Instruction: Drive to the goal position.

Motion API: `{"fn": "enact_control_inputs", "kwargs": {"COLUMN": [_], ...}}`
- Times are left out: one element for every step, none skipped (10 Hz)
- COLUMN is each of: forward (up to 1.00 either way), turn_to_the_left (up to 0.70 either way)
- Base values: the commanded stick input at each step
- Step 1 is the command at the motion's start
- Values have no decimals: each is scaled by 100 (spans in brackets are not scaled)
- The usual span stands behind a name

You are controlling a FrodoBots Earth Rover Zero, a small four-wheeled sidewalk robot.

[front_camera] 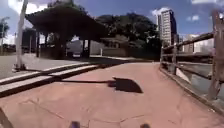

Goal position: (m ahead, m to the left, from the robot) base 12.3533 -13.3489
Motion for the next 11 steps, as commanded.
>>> {"fn": "enact_control_inputs", "kwargs": {"forward": [85, 85, 85, 85, 85, 85, 85, 85, 85, 85, 85], "turn_to_the_left": [-27, -34, -34, -34, -34, -34, -34, -34, -34, -34, -34]}}
